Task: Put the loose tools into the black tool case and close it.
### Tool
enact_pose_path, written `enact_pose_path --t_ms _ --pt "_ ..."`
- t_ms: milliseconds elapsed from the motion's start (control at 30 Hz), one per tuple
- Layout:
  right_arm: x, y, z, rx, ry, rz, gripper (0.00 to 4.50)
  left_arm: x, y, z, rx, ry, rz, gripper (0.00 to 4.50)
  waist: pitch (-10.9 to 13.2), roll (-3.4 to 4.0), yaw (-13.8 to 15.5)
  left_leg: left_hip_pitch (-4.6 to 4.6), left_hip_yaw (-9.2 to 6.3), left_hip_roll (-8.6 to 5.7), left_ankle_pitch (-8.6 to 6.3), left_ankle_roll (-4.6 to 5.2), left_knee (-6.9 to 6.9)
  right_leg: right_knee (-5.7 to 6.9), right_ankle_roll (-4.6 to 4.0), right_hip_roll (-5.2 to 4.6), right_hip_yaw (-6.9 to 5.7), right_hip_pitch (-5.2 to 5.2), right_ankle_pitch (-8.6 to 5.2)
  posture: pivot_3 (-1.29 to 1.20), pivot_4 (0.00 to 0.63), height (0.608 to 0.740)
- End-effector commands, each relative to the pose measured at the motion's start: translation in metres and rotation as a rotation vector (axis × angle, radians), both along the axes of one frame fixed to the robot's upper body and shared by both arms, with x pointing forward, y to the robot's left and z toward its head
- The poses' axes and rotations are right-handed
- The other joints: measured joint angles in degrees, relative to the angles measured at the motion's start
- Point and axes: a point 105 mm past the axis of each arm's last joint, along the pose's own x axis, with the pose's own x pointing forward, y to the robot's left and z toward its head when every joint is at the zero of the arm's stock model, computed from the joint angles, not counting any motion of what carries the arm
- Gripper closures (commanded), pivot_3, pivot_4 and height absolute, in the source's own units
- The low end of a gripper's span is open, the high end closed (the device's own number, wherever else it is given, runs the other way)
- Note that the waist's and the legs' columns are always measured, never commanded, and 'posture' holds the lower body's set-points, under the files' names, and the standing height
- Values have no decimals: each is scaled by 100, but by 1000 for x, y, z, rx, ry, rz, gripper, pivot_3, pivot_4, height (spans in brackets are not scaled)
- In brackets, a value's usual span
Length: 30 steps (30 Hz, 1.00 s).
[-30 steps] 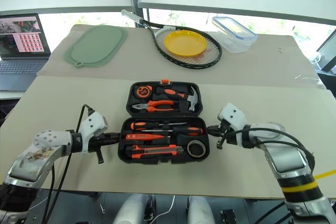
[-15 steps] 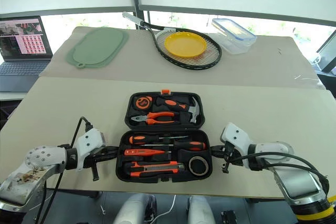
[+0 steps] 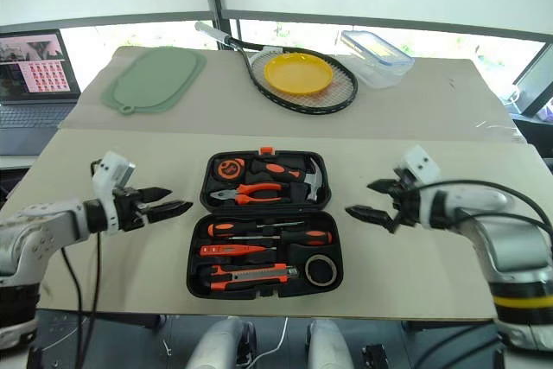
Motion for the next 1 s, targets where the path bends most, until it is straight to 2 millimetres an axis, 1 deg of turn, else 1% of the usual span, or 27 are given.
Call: enact_pose_path --t_ms 33,100,200,233,267,300,367,400,433,500,533,567,633,800,900,967,1000 --pt "13 12 8 52 39 -26 54 5 -4 0 5 23 15 0 0 0 -8 0 0 -2 0 0 0 -1 0 -1 0 0 0 0 150 738" --pt "18 19 8 72 57 -26 54 8 -6 -2 11 30 15 0 0 0 -14 0 0 -3 0 0 -3 -2 0 -1 0 -1 0 0 150 738" --pt "29 26 0 69 88 -45 54 17 -5 -7 10 39 46 0 1 -1 -12 -2 -1 -5 0 0 -5 -3 0 -3 -1 -1 0 0 150 738" --pt "31 27 -3 68 98 -49 564 20 -4 -8 4 41 57 531 1 -1 -8 -2 -2 -6 0 0 -4 -2 1 -5 -3 0 1 0 150 738" --pt "33 28 -4 69 105 -54 717 22 -5 -9 0 42 60 700 1 -1 0 -2 -2 -8 0 0 -4 -2 2 -6 -3 0 2 0 150 738" --pt "35 28 -5 71 107 -58 1120 23 -5 -9 -2 42 61 1050 1 -1 5 -2 -3 -9 0 1 -3 -2 2 -8 -4 1 2 0 150 738" --pt "36 29 -6 71 108 -58 1772 25 -6 -10 -3 39 60 1784 1 -1 8 -5 -2 -10 0 1 -4 -4 4 -9 -4 -2 3 0 150 738" --pt "36 30 -8 65 111 -55 1999 25 -7 -11 -7 37 60 2018 1 -1 7 -8 -3 -11 0 1 -3 -5 5 -10 -5 -3 3 0 150 738" --pt "36 30 -9 55 113 -52 2409 26 -8 -11 -9 35 59 2437 1 -1 4 -10 -3 -12 0 1 -4 -5 5 -11 -5 -4 4 0 150 738" --pt "34 30 -11 40 118 -46 3065 27 -11 -11 -20 34 57 3087 1 -1 -5 -9 -3 -11 0 1 -4 -4 5 -11 -5 -4 4 0 150 738" --pt "34 30 -11 38 119 -43 3490 27 -13 -11 -24 29 54 3534 0 -1 -8 -8 -4 -10 0 0 -4 -2 4 -10 -5 -3 4 0 150 738" --pt "33 30 -11 37 120 -41 3753 28 -14 -10 -26 26 52 3746 0 -1 -12 -8 -5 -10 0 0 -4 -1 4 -10 -5 -3 4 0 150 738" --pt "32 30 -9 40 119 -37 4423 27 -16 -10 -26 23 44 4441 0 -1 -17 -1 -6 -10 0 0 -3 0 4 -10 -5 3 5 0 150 738" --pt "32 32 -6 48 108 -36 4423 27 -22 -9 -49 24 26 4441 0 -1 -12 4 -6 -11 0 0 -2 1 5 -11 -4 8 6 0 150 738" --pt "33 36 0 59 65 -21 4423 27 -24 -7 -50 9 14 4441 0 -1 -7 4 -7 -12 1 0 -2 1 5 -11 -4 8 7 0 150 738" --pt "36 39 11 80 0 -23 4423 25 -30 0 -52 -37 -21 4441 0 -1 -6 4 -7 -12 1 0 -2 1 5 -12 -4 7 7 0 150 738" --pt "37 41 19 102 -30 -25 4423 26 -35 9 -72 -84 -42 4441 1 -1 -7 3 -7 -12 1 0 -2 1 5 -12 -4 6 7 0 150 738"
